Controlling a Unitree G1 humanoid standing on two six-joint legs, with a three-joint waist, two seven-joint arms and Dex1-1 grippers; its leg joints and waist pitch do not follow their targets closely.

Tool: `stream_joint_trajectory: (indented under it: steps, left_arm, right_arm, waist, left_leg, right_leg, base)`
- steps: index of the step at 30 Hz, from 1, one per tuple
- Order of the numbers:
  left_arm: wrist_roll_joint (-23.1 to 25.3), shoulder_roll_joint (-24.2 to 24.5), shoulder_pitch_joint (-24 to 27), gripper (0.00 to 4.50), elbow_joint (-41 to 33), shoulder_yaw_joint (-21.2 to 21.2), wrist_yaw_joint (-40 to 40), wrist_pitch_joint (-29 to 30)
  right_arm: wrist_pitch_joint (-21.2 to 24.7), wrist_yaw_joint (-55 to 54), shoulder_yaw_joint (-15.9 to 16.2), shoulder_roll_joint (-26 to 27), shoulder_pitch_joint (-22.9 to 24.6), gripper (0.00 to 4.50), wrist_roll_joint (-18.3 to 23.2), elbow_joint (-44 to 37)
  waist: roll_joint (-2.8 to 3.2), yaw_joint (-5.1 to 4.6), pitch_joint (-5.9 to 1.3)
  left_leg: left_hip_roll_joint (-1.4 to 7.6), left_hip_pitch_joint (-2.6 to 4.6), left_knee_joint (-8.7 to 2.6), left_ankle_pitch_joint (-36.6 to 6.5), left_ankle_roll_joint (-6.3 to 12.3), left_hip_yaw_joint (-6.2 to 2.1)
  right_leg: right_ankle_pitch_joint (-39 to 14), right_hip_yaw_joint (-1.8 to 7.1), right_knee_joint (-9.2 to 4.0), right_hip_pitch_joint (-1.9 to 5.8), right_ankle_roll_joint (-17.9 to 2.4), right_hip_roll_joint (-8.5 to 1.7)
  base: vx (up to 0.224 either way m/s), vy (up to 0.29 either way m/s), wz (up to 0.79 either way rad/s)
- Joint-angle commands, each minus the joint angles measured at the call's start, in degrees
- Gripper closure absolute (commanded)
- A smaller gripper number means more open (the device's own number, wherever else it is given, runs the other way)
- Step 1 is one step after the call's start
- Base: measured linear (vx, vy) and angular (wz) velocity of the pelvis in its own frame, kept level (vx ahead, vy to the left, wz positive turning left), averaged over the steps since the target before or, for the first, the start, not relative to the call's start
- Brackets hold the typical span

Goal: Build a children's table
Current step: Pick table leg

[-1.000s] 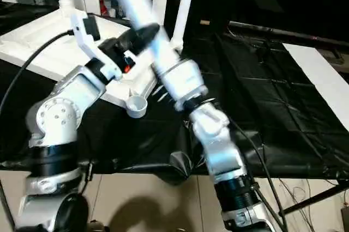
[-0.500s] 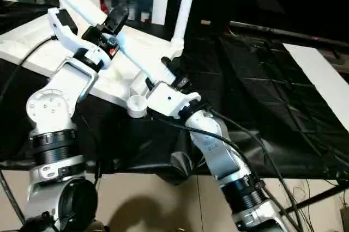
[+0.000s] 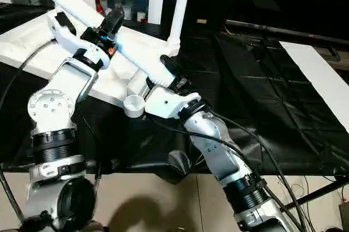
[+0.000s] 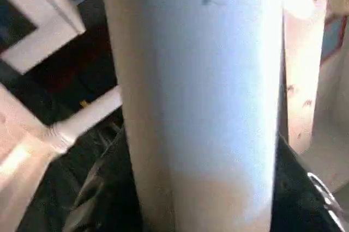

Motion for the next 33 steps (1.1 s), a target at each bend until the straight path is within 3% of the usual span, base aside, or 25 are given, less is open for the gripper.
stream_joint_trajectory:
  steps: [1,2,5,7,10,11,13,14,15,16,19,22,25,26,32,33]
  left_arm:
    - [2.2,1.1,0.0,2.51,-0.2,-3.3,-1.7,-0.1]
    - [2.5,1.7,0.1,2.6,-0.3,-3.8,-2.4,-0.1]
    - [3.1,3.2,0.2,2.64,-0.3,-5.0,-4.3,0.2]
    - [3.4,5.1,0.0,2.64,-0.2,-6.6,-7.5,0.7]
    - [2.7,7.6,-0.5,2.65,-0.2,-8.6,-12.4,2.0]
    - [1.9,9.2,-0.9,2.65,-0.3,-9.8,-15.4,3.6]
    - [0.5,11.8,-1.7,2.65,-0.6,-11.4,-20.0,6.4]
    - [0.5,11.8,-1.7,2.65,-0.6,-11.4,-20.0,6.4]
    - [-1.4,14.5,-2.6,2.65,-1.0,-13.1,-25.3,10.0]
    - [-1.4,14.6,-2.6,2.65,-1.1,-13.1,-25.4,10.1]
    - [-5.8,16.9,-4.0,2.65,-1.3,-13.8,-31.4,15.4]
    - [-6.6,18.1,-4.1,2.65,-1.6,-15.0,-34.2,17.0]
    - [-6.4,18.6,-4.9,2.65,-0.6,-16.1,-36.5,17.5]
    - [-6.9,18.5,-5.3,2.65,-0.3,-15.9,-36.7,18.0]
    - [-8.6,19.3,-5.7,2.66,-1.1,-17.1,-38.7,20.8]
    - [-8.6,19.4,-5.7,2.66,-1.1,-17.2,-38.7,20.9]
  right_arm:
    - [-1.2,2.6,-1.9,-0.3,-0.9,0.94,4.1,0.1]
    - [-0.6,5.8,-1.9,-0.1,-0.7,0.68,7.3,0.2]
    - [4.1,15.1,-2.7,1.0,0.1,0.59,16.9,-1.8]
    - [10.9,22.5,-3.7,0.3,0.0,0.57,22.8,-3.9]
    - [17.5,28.5,-5.1,-1.1,-1.0,0.57,27.9,-4.7]
    - [22.6,31.1,-6.9,-1.4,-2.2,0.57,32.3,-5.1]
    - [31.0,34.3,-9.6,-2.2,-4.7,0.57,39.9,-5.3]
    - [31.0,34.3,-9.6,-2.2,-4.7,0.57,39.9,-5.3]
    - [37.2,37.3,-12.2,-3.6,-8.8,0.57,45.3,-3.1]
    - [37.4,37.4,-12.3,-3.6,-9.0,0.57,45.4,-3.0]
    - [45.8,43.1,-15.2,-5.8,-14.3,0.57,51.2,0.9]
    - [49.4,46.6,-15.4,-7.0,-15.7,0.57,53.1,1.8]
    - [56.2,53.4,-13.7,-9.8,-17.4,0.57,56.0,2.9]
    - [57.1,54.5,-13.0,-10.4,-17.7,0.57,56.2,3.3]
    - [59.6,55.8,-11.0,-10.5,-18.9,0.96,57.2,4.3]
    - [59.8,55.7,-11.0,-10.4,-19.0,0.96,57.3,4.3]
  waist:
    - [0.81,-0.12,-4.29]
    - [1.24,-0.07,-4.29]
    - [1.18,-0.02,-4.23]
    - [1.23,0.1,-4.22]
    - [1.09,0.24,-4.24]
    - [0.82,0.33,-4.26]
    - [1.02,0.42,-4.29]
    - [0.91,0.44,-4.28]
    - [0.51,0.42,-4.34]
    - [0.72,0.39,-4.32]
    - [0.4,0.39,-4.3]
    - [0.51,0.61,-4.39]
    - [-0.06,0.7,-4.49]
    - [0.17,1.07,-4.51]
    - [-0.45,1.41,-4.43]
    - [-0.28,1.45,-4.4]
  left_leg:
    - [0.37,0.68,-3.47,-11.9,-0.27,-0.02]
    - [0.39,0.78,-3.47,-12.0,0.12,-0.02]
    - [0.53,0.69,-3.51,-12.4,0.92,-0.08]
    - [0.59,0.7,-3.63,-11.9,1.51,-0.16]
    - [0.68,0.75,-3.65,-10.9,1.17,-0.18]
    - [0.69,0.72,-3.58,-10.5,0.68,-0.09]
    - [0.66,0.76,-3.63,-10.2,0.45,-0.1]
    - [0.63,0.8,-3.59,-10.1,0.28,-0.11]
    - [0.63,0.75,-3.5,-9.4,0.08,0.0]
    - [0.55,0.83,-3.49,-9.5,0.01,-0.05]
    - [0.44,0.67,-3.36,-8.6,-0.47,0.15]
    - [0.68,0.55,-3.43,-7.2,-1.01,0.11]
    - [0.71,0.71,-3.3,-6.0,-0.63,0.3]
    - [0.81,0.58,-3.32,-5.4,-0.72,0.28]
    - [0.75,0.43,-3.34,-6.3,-1.82,0.27]
    - [0.81,0.47,-3.39,-6.4,-1.99,0.22]
  right_leg:
    - [-8.1,3.45,-4.93,3.34,-3.2,-3.77]
    - [-7.6,3.48,-4.76,3.32,-3.7,-3.78]
    - [-7.5,3.52,-4.73,3.37,-4.4,-3.88]
    - [-6.9,3.48,-4.71,3.49,-5.1,-3.83]
    - [-6.8,3.49,-4.63,3.52,-5.4,-3.99]
    - [-7.3,3.54,-4.72,3.48,-5.6,-4.13]
    - [-8.2,3.55,-4.6,3.5,-5.9,-4.23]
    - [-8.9,3.5,-4.57,3.51,-6.1,-4.25]
    - [-9.1,3.49,-4.52,3.47,-6.1,-4.28]
    - [-9.7,3.44,-4.45,3.39,-6.3,-4.28]
    - [-10.8,3.44,-4.63,3.47,-6.5,-4.31]
    - [-9.6,3.46,-4.53,3.61,-6.8,-4.5]
    - [-7.9,3.44,-4.49,3.61,-7.5,-4.34]
    - [-7.3,3.49,-4.35,3.68,-7.6,-4.51]
    - [-10.8,3.4,-4.7,3.62,-6.2,-4.71]
    - [-11.5,3.41,-4.76,3.54,-5.9,-4.77]
  base:
    - [0.0,0.0,0.0]
    - [0.0,0.0,0.0]
    - [0.0,0.0,0.0]
    - [0.0,0.0,0.0]
    - [0.0,0.0,0.0]
    - [0.0,0.0,0.0]
    - [0.0,0.0,0.0]
    - [0.0,0.0,0.0]
    - [0.0,0.0,0.0]
    - [0.0,0.0,0.0]
    - [0.0,0.0,0.0]
    - [0.0,0.0,0.0]
    - [0.0,0.0,0.0]
    - [0.0,0.0,0.0]
    - [0.0,0.0,0.0]
    - [0.0,0.0,0.0]
